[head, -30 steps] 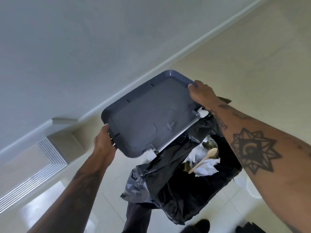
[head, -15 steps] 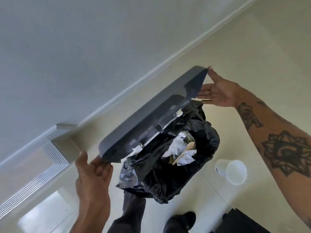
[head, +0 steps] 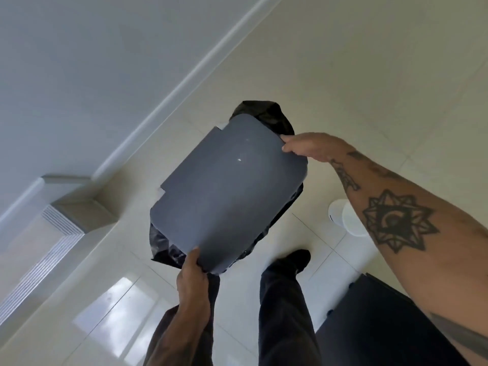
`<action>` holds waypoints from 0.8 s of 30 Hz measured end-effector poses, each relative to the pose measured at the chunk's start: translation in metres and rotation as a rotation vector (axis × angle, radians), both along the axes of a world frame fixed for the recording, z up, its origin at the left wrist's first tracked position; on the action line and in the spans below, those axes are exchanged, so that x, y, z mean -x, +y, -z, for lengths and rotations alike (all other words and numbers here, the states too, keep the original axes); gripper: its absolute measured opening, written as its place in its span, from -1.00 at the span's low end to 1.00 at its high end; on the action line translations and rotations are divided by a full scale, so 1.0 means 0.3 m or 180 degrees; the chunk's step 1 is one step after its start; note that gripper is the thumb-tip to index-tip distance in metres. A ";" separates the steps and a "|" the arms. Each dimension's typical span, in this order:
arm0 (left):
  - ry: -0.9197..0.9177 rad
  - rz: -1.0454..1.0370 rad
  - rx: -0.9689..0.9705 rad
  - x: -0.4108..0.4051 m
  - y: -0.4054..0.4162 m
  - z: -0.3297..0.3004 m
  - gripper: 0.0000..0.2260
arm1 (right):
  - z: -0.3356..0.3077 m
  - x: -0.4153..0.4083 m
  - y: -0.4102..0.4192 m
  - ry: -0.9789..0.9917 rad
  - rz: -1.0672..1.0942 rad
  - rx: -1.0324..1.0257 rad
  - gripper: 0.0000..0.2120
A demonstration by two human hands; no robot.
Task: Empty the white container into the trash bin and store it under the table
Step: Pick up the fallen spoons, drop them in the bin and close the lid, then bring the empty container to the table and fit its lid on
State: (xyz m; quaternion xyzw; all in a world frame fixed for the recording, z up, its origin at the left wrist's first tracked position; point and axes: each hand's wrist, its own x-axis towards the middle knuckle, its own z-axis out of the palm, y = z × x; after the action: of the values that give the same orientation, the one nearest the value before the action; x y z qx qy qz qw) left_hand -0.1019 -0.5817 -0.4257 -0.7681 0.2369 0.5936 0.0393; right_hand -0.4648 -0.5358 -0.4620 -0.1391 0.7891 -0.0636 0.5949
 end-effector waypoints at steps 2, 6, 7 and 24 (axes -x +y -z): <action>-0.0477 0.0388 0.0239 0.052 0.037 0.058 -0.57 | 0.077 -0.019 0.075 -0.0094 0.0001 0.0292 -0.37; -0.0832 0.1486 0.2161 0.270 0.125 0.038 -0.56 | 0.110 0.016 0.321 0.0199 0.1188 0.1006 -0.44; -0.0591 0.1852 0.2633 0.349 0.163 0.026 -0.58 | 0.101 0.030 0.422 0.0267 0.1530 0.1046 -0.46; 0.0739 0.6146 0.0956 1.162 1.196 0.919 -0.47 | 0.829 -0.120 1.734 0.0818 0.3562 0.0251 -0.58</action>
State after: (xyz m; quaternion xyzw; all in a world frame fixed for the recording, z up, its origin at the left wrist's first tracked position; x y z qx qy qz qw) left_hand -0.4507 -0.2229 -0.7014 -0.1784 0.8380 0.3420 0.3859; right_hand -0.4287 -0.0157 -0.7108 0.2709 0.8055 -0.3807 0.3643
